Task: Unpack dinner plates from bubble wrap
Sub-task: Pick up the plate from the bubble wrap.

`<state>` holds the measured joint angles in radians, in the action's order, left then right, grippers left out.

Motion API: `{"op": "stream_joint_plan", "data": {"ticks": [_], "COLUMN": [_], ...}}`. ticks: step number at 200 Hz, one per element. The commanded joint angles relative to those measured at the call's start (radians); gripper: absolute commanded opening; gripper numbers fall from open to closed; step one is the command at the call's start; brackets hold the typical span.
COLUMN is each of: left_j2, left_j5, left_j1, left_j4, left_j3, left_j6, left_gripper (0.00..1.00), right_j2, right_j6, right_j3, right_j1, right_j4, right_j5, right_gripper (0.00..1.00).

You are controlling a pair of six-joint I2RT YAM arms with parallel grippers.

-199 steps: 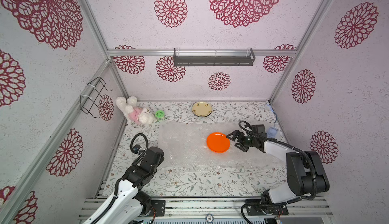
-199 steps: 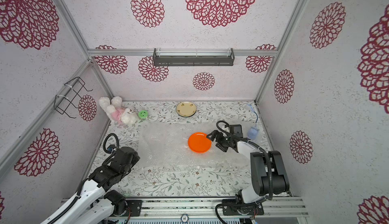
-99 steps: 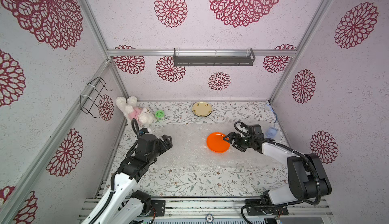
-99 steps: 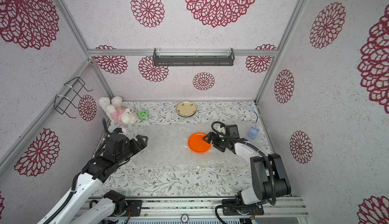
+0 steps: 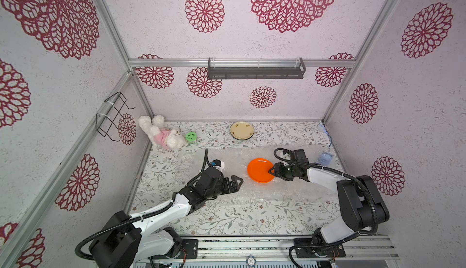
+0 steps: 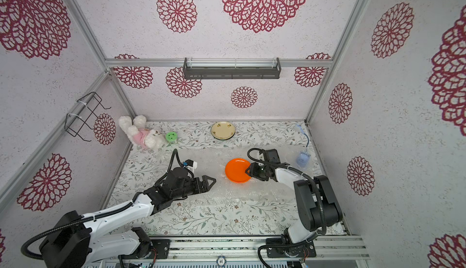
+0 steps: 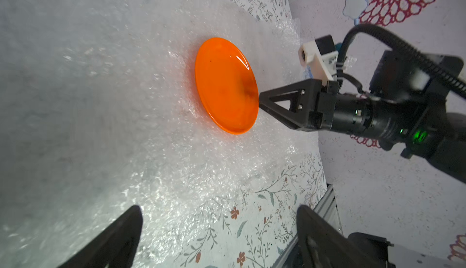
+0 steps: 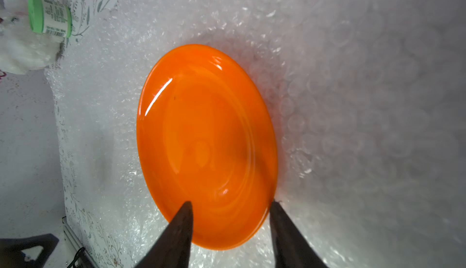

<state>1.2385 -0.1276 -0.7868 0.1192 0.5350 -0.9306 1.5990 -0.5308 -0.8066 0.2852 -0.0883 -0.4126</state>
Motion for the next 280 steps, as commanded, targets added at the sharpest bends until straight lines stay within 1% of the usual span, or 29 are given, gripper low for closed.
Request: {"op": "stream_joint_plan", "data": {"ticks": [1,19,52,64,86,119,150,181,191,204,228,258,280], "left_j2": [0.053,0.109,0.178,0.198,0.218,0.229,0.227,0.208,0.199,0.187,0.163,0.123,0.069], "left_j5": [0.073,0.065,0.049,0.048,0.045,0.063,0.081,0.165,0.21,0.252,0.313,0.388,0.428], "left_j1": [-0.043,-0.049,-0.056,-0.06,-0.067,-0.078,-0.082,-0.087,-0.097,-0.114,-0.118,-0.118,-0.115], "left_j4": [0.155,0.188,0.196,0.203,0.232,0.274,0.28,0.175,0.106,0.059,0.028,-0.023,-0.068], "left_j3": [0.013,0.024,0.062,0.066,0.063,0.045,0.042,0.064,0.089,0.11,0.111,0.1,0.096], "left_j6": [0.027,0.014,0.01,0.013,0.015,0.031,0.047,0.04,0.056,0.078,0.087,0.057,0.042], "left_gripper": [0.97,0.97,0.97,0.97,0.97,0.97,0.97,0.97,0.97,0.97,0.97,0.97,0.97], "right_j2": [0.021,0.04,0.06,0.072,0.09,0.105,0.099,0.021,-0.007,-0.04,-0.079,-0.135,-0.119], "right_j6": [0.014,0.015,0.006,0.001,-0.006,-0.016,-0.032,-0.05,-0.055,-0.059,-0.059,-0.066,-0.077], "right_j3": [-0.035,-0.048,-0.05,-0.052,-0.055,-0.059,-0.06,-0.049,-0.05,-0.057,-0.077,-0.095,-0.137], "right_j1": [0.01,0.012,0.014,0.014,0.014,0.013,0.013,0.016,0.015,0.015,0.015,0.016,0.012], "right_j4": [0.002,-0.012,-0.003,0.001,0.008,0.022,0.028,0.003,-0.007,-0.027,-0.069,-0.09,-0.089], "right_j5": [0.041,0.063,0.072,0.072,0.079,0.074,0.049,0.042,0.037,0.038,0.036,0.023,0.014], "right_gripper": [0.4,0.34,0.31,0.27,0.21,0.17,0.04,0.01,0.01,0.01,0.01,0.01,0.01]}}
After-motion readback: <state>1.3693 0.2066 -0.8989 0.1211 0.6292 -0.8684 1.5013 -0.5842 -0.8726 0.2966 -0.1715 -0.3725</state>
